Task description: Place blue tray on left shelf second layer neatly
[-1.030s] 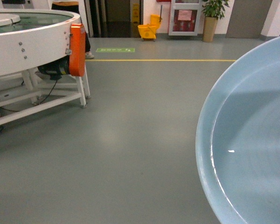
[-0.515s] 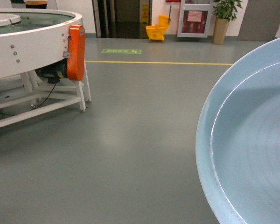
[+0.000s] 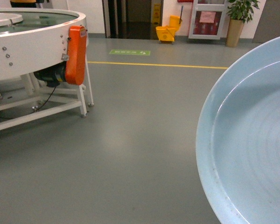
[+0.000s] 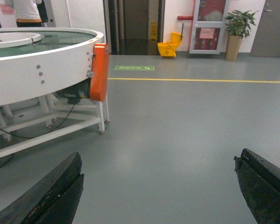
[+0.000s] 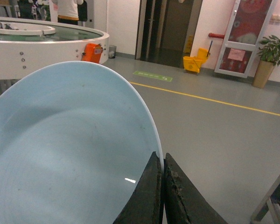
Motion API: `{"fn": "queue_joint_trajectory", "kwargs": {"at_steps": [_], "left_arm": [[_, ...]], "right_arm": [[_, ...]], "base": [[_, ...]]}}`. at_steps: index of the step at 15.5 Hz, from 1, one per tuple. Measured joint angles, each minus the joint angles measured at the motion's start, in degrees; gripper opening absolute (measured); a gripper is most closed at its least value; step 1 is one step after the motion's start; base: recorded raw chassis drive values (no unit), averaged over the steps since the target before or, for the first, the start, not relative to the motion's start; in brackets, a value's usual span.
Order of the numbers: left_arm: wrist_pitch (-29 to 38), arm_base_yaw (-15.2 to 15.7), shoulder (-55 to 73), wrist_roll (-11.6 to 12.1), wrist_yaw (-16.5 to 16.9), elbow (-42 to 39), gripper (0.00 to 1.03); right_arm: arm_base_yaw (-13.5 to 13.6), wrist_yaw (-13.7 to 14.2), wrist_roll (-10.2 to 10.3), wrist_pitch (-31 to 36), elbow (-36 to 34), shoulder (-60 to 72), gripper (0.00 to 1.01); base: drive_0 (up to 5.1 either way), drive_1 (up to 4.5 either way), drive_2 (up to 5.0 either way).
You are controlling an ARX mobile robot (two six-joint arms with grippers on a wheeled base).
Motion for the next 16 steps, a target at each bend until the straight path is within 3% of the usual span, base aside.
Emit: {"fn": "queue_joint_trajectory", "kwargs": {"at_steps": [12, 16], "left_arm": [[0.00, 0.00, 0.00, 0.00, 0.02, 0.00, 0.98], [0.02, 0.00, 0.00, 0.00, 0.00, 0.00, 0.98]], "right_arm": [[-0.02, 0.07, -0.13, -0.02, 0.00, -0.20, 0.02], [-0.02, 0.15, -0.20, 0.07, 0.00, 0.00, 0.02]], "base": [[2.1, 2.64, -4.8], [0.0, 0.00, 0.0]]}}
